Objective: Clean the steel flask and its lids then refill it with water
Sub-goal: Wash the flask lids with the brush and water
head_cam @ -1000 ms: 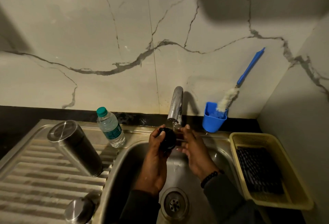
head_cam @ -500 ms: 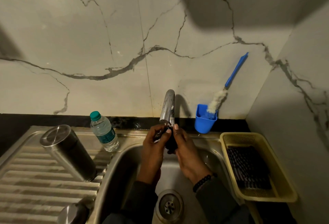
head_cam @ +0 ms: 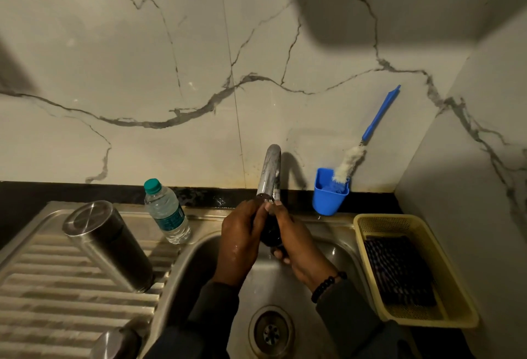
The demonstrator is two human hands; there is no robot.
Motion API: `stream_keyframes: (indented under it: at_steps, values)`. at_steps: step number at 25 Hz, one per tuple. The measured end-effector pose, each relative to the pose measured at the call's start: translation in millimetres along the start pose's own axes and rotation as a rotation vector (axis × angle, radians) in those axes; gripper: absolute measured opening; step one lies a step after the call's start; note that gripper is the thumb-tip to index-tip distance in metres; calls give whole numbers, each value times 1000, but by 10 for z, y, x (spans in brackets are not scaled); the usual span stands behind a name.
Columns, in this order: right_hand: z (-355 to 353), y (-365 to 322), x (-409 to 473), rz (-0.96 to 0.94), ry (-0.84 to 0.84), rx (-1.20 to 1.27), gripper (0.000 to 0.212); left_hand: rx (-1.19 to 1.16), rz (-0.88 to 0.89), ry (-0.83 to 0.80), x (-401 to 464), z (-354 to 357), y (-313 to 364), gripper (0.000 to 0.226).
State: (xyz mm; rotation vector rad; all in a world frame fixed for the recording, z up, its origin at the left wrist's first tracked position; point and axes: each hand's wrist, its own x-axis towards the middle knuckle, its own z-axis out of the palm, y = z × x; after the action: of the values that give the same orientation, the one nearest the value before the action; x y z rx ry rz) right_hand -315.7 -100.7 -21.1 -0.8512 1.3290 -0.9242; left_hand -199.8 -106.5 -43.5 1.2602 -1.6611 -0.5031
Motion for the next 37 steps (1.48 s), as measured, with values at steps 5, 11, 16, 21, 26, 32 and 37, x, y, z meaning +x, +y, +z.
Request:
stream_keyframes:
  at_steps: [5, 11, 16, 21, 26, 32, 37]
  values:
    - [-81, -36, 48, 4, 92, 24, 45, -290, -195, -220, -36, -90, 6, 12]
    - [33, -72, 20, -82, 101, 40, 35, -172, -175, 30, 54, 89, 58, 31]
    - [-3, 11, 40, -92, 123, 97, 44, -364, -235, -83, -114, 92, 70, 20]
    - [46, 108, 87, -308, 142, -34, 36, -511, -400, 30, -33, 111, 201, 15]
    - [153, 130, 44, -613, 270, -245, 26, -615, -686, 134, 114, 143, 283, 25]
    - [26, -76, 13, -135, 97, 126, 30, -902, -853, -78, 107, -16, 168, 16]
    - [36, -113, 21, -31, 124, 297, 40, -793, -471, -103, -87, 37, 87, 29]
